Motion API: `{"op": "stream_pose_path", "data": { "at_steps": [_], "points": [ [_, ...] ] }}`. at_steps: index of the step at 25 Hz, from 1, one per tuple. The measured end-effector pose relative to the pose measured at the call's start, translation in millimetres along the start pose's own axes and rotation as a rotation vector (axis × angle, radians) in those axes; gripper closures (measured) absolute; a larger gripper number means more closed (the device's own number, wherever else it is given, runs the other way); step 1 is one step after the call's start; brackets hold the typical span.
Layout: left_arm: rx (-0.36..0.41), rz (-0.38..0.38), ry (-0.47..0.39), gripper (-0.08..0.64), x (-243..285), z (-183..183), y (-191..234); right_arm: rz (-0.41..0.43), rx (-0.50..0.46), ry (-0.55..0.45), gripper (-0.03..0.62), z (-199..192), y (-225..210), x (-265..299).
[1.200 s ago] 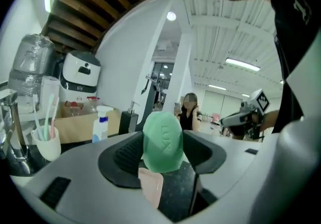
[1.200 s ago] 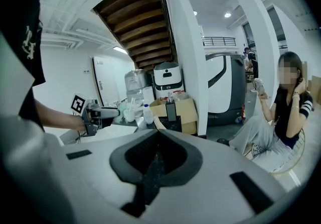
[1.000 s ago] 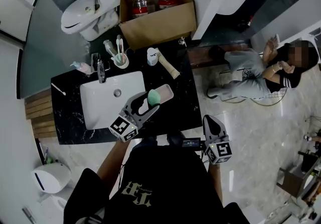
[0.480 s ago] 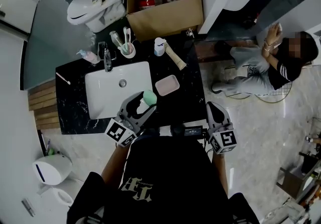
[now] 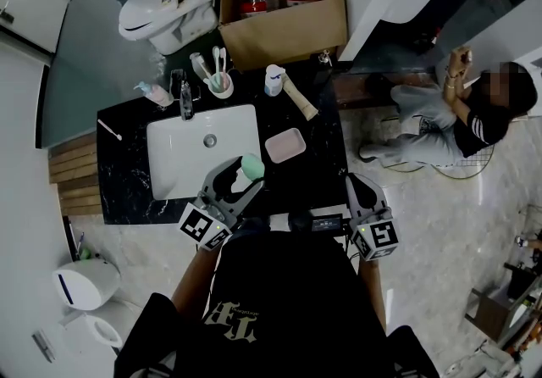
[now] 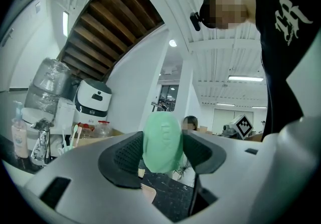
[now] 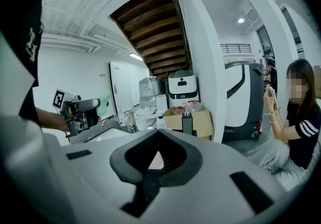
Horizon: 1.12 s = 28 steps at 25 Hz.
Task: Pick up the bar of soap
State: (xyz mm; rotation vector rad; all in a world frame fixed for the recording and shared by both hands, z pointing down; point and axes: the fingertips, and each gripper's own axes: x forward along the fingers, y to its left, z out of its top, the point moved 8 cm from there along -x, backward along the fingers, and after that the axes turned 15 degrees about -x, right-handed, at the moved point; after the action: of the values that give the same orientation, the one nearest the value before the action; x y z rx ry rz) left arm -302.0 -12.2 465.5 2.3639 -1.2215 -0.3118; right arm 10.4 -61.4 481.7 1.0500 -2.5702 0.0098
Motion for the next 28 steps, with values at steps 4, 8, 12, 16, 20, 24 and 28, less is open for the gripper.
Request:
{"op": "stream_pose_path", "data": {
  "at_steps": [4,8,12,16,20,24,28],
  "points": [
    [-0.002,0.002,-0.006,0.299,-0.3,1.1,-2.0,0.008,-0.005,0.003,0.583,1.6,0.2,0.1],
    [-0.001,0.002,-0.008,0.299,0.6,0.3,-2.6,0.009,-0.018,0.000,0.583,2.7,-0.9,0.3],
    [-0.003,0.010,-0.006,0.299,1.1,-1.3,-2.6,0.005,-0.018,0.013,0.583,1.9,-1.6,0.4],
    [-0.009,0.012,-0.014,0.299,1.8,-2.6,-2.2,0.015,-0.033,0.010,0.583,1.5,-1.1,-0.3],
    [-0.002,0.011,-0.017,0.299,2.9,-2.6,-1.1,0.013,-0.037,0.014,0.583,2.8,-1.1,1.1],
    [-0.008,0.010,-0.019,0.299,2.4,-3.1,-1.9,0.022,-0.041,0.020,0.583,0.8,0.3,0.7],
    [-0.021,0.012,-0.021,0.299,2.4,-4.8,-1.6,0.025,-0.039,0.029,0.583,1.1,0.4,1.5]
  ]
}}
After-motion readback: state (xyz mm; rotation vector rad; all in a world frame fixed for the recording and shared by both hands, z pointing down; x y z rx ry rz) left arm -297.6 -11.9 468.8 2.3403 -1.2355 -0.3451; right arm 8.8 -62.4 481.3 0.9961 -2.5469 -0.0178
